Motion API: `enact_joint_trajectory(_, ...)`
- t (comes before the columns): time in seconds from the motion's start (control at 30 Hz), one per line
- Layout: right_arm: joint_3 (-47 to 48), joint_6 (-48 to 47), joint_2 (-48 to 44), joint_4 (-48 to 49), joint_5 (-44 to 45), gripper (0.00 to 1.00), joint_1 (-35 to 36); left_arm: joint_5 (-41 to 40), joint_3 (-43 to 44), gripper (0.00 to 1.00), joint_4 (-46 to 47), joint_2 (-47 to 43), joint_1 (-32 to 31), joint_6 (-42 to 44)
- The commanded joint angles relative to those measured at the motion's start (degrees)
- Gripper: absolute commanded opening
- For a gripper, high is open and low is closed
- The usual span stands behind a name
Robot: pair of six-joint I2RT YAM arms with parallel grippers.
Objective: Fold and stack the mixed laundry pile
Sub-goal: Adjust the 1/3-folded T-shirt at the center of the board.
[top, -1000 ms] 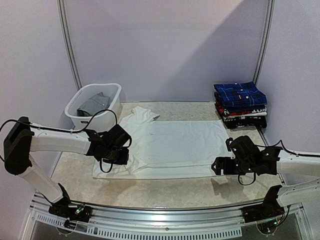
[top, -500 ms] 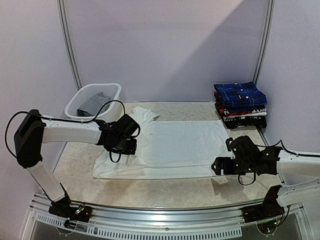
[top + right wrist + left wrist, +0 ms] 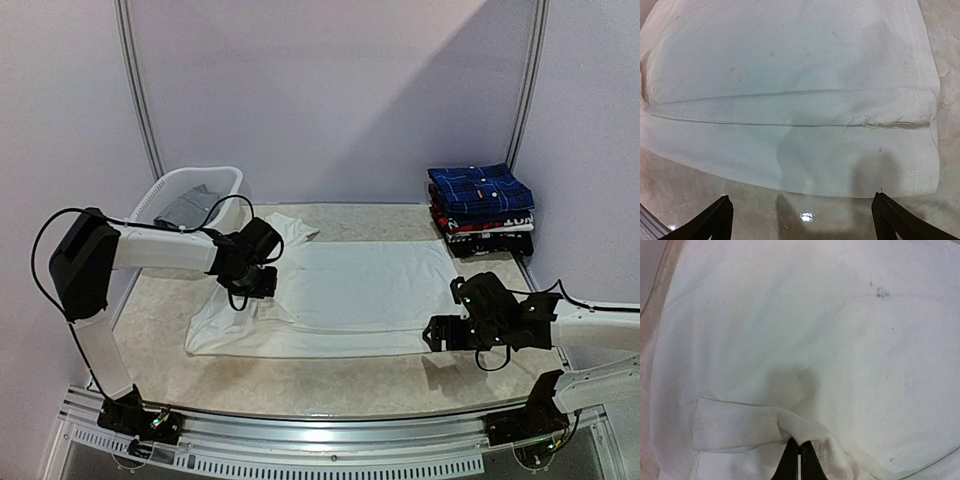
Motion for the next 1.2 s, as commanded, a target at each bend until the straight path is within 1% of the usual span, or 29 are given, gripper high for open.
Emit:
enact_joint_trajectory(0.0,0.9,-0.4,0.6,0.9,0.2,0.98,0.0,1.1,1.8,0.00,2.1,1.5,1.8,0.7)
enact_joint_trajectory(0.07,0.8,-0.4,0.7,0.9,0.1,0.98,0.1,1.2,1.9,0.01,2.3,1.8,2.1,0.5)
enact_joint_trajectory(0.1,0.9,-0.5,0.7,0.9,0.0,0.98,0.0,1.2,1.9,0.06,2.4,1.9,2.2,0.3)
enact_joint_trajectory(0.13,0.9,-0.5,0.6,0.9,-0.1,0.98,0.0,1.3,1.9,0.11,2.4,2.0,2.3,0.2)
enact_joint_trajectory(0.23,1.1,-0.7,0.7,1.4,-1.0,0.98,0.1,1.2,1.2,0.34,2.4,1.1,2.4,0.0)
enact_joint_trajectory(0.3,1.6,-0.9,0.6,1.9,-2.3,0.98,0.1,0.4,-0.6,0.49,2.8,-1.4,2.4,-0.3)
enact_joint_trajectory(0.37,2.0,-1.3,0.6,3.1,-4.1,0.98,0.1,-1.3,-3.0,0.59,2.9,-5.1,2.1,-0.6)
enact_joint_trajectory(0.4,2.3,-1.5,0.6,3.7,-5.1,0.98,0.1,-2.3,-4.5,0.62,2.7,-7.3,1.9,-0.6)
enact_joint_trajectory(0.43,2.4,-1.5,0.7,4.8,-6.2,0.98,0.1,-3.5,-6.0,0.63,2.5,-9.5,1.8,-0.9)
enact_joint_trajectory(0.47,2.6,-1.5,0.8,5.7,-7.3,0.98,0.1,-4.3,-8.3,0.64,2.1,-12.4,1.7,-1.3)
enact_joint_trajectory(0.5,2.8,-1.5,1.0,7.0,-8.4,0.98,0.2,-5.0,-10.1,0.62,1.8,-14.4,1.7,-1.7)
enact_joint_trajectory(0.67,5.5,-2.1,4.7,13.6,-12.7,0.97,3.0,-6.1,-18.9,0.48,0.7,-23.4,1.6,-4.0)
enact_joint_trajectory(0.7,6.5,-2.5,6.9,14.8,-13.1,0.97,4.1,-5.8,-20.4,0.42,0.9,-25.0,1.6,-4.4)
enact_joint_trajectory(0.77,9.5,-3.3,10.5,15.9,-12.5,0.96,6.5,-4.2,-23.5,0.36,2.1,-27.5,1.4,-4.9)
enact_joint_trajectory(0.83,12.9,-4.4,15.6,16.0,-11.6,0.96,8.9,-2.4,-26.2,0.26,4.0,-29.6,1.1,-4.9)
enact_joint_trajectory(0.87,14.7,-5.0,18.4,16.0,-11.4,0.96,10.0,-1.9,-27.4,0.24,5.0,-30.5,0.8,-4.8)
enact_joint_trajectory(1.0,21.6,-6.5,28.1,15.2,-11.2,0.95,13.2,-3.0,-30.9,0.22,7.0,-31.9,0.2,-4.6)
enact_joint_trajectory(1.03,23.1,-7.0,30.6,15.2,-11.1,0.95,14.2,-3.0,-31.5,0.22,7.4,-31.6,0.3,-4.8)
enact_joint_trajectory(1.17,27.3,-7.9,36.1,15.9,-11.6,0.95,15.8,-1.1,-33.5,0.21,10.7,-28.2,0.3,-5.2)
